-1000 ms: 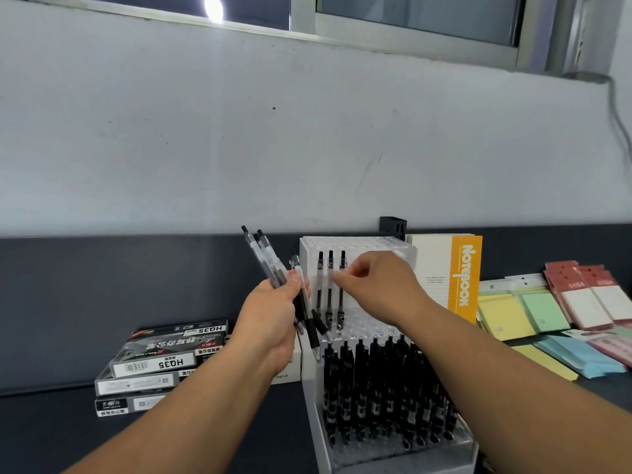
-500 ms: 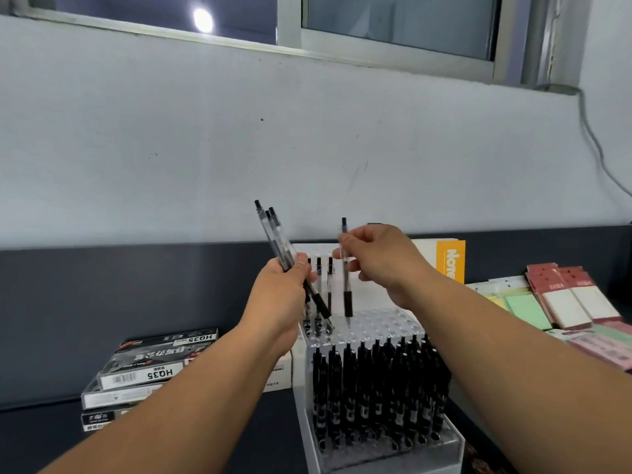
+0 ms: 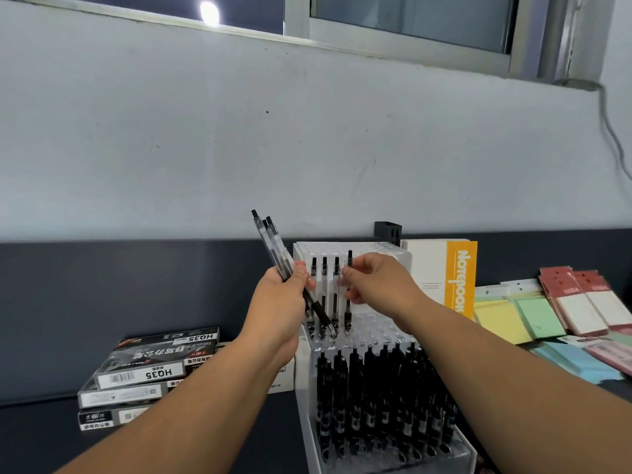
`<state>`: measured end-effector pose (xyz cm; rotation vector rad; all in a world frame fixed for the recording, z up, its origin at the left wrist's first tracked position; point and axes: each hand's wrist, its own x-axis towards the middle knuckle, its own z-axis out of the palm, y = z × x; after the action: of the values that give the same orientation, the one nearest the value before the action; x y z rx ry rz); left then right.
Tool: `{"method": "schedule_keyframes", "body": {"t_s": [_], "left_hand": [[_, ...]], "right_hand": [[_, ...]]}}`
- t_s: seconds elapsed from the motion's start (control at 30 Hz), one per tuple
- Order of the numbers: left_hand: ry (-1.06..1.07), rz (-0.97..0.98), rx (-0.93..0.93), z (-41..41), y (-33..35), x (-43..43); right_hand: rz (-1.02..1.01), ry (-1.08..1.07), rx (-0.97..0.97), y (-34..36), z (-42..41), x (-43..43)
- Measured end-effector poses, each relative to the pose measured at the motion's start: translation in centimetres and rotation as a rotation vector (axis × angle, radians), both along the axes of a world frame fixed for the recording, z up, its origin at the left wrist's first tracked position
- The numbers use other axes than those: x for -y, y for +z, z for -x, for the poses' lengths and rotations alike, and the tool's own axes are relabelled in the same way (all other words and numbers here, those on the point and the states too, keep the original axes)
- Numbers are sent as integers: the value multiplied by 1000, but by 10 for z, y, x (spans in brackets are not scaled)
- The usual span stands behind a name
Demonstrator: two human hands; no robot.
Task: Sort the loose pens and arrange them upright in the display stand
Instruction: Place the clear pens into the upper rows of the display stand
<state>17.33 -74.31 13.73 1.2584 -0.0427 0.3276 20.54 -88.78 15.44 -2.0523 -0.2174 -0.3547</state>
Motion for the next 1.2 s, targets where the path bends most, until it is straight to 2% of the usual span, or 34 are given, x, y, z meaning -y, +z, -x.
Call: {"method": "schedule_keyframes", "body": {"t_s": [0.1,0.2,0.5,0.73,1.03,1.2], "left_hand": [[7,-5,7,-1,0,0],[25,-14,11,-2,1,0],[42,-27,16,-5,2,0],[27,-43,9,-3,1,0],[-6,-50,26,5,2,1],[-66,10,32,10,8,-2]], "right_hand": [[185,-131,76,-2,0,1],[280,-206,131,-1,3,0],[384,-148,100,7,2,-3],[355,-49,30,12,2,4],[411,-190,125,5,7,-9],[361,-183,78,4,16,1]]}}
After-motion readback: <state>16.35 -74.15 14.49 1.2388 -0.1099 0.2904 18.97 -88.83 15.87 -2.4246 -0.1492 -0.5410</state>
